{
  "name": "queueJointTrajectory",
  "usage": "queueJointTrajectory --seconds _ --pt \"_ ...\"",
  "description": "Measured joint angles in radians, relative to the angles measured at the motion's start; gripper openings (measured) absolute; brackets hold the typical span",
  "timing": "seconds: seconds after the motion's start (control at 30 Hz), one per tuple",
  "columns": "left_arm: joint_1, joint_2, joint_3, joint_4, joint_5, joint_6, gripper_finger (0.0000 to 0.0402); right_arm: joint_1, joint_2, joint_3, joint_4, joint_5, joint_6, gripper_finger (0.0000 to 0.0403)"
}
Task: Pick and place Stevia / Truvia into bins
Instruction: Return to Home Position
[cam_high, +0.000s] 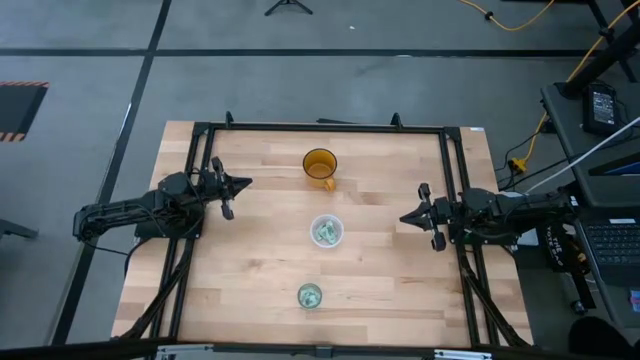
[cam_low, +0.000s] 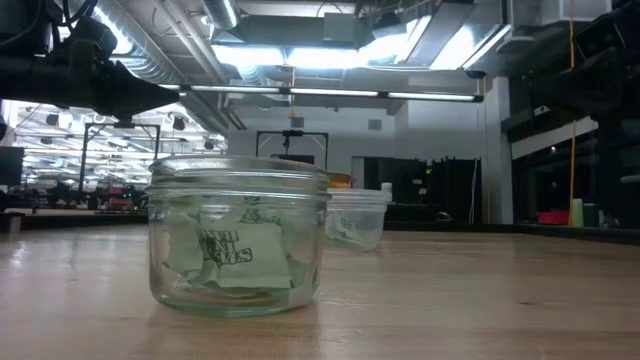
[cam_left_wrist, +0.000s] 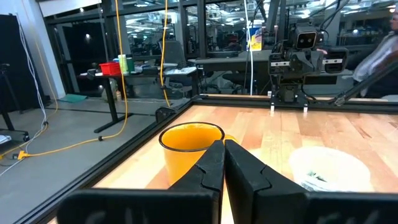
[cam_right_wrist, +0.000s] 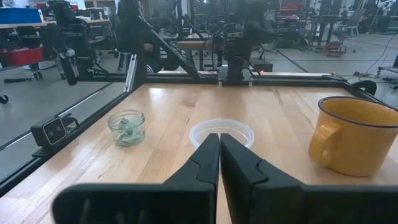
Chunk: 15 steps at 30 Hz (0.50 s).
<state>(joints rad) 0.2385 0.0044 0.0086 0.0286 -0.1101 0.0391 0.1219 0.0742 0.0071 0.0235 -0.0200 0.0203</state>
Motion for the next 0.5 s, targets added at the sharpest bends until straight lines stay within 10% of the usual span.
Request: queueJointTrajectory --seconds 0.5 --pt "0.000 0.000 0.000 0.000 0.000 0.000 0.0010 0.000 0.000 0.000 0.000 0.000 -0.001 0.0019"
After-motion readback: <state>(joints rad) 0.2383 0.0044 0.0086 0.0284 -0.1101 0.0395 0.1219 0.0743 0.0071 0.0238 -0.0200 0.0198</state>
